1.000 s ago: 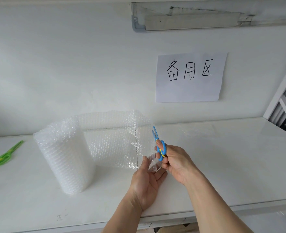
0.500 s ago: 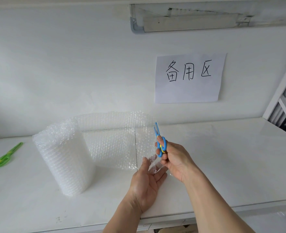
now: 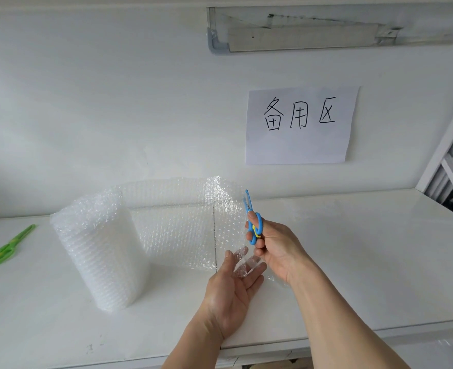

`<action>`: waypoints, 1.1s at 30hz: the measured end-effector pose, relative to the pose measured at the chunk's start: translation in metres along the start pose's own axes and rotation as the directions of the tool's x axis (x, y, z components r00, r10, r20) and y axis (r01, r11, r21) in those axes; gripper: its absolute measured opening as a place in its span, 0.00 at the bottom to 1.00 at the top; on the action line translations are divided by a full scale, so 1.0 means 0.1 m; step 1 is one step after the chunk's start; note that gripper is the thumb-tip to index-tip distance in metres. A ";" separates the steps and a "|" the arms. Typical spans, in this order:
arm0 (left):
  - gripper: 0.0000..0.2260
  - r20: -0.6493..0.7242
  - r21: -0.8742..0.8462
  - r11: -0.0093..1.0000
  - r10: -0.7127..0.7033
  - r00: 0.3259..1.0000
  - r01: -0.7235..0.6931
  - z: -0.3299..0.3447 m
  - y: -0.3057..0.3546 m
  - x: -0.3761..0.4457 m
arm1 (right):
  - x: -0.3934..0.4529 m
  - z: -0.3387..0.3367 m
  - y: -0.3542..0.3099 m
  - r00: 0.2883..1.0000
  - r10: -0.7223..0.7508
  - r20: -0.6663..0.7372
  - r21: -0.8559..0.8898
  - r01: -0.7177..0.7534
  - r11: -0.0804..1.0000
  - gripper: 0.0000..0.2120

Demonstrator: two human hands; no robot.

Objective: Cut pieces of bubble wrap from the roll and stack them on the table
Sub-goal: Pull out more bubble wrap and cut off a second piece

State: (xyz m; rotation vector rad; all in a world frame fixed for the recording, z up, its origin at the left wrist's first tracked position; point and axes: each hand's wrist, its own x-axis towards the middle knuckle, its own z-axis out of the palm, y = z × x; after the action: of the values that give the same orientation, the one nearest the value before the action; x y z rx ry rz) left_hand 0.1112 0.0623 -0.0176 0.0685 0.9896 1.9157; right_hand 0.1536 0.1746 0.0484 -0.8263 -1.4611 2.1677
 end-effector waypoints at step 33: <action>0.20 -0.042 -0.032 0.999 -0.005 0.999 0.004 0.05 0.01 -0.03 | 0.05 0.01 -0.26 0.998 -0.060 -0.023 -0.008 0.060 0.998 0.16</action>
State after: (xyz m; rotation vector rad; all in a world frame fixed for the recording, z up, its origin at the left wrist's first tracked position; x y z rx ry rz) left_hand 0.1138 0.0625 -0.0125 0.0080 0.9858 1.9353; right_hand 0.1490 0.1870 0.0711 -0.7970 -1.4643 2.1035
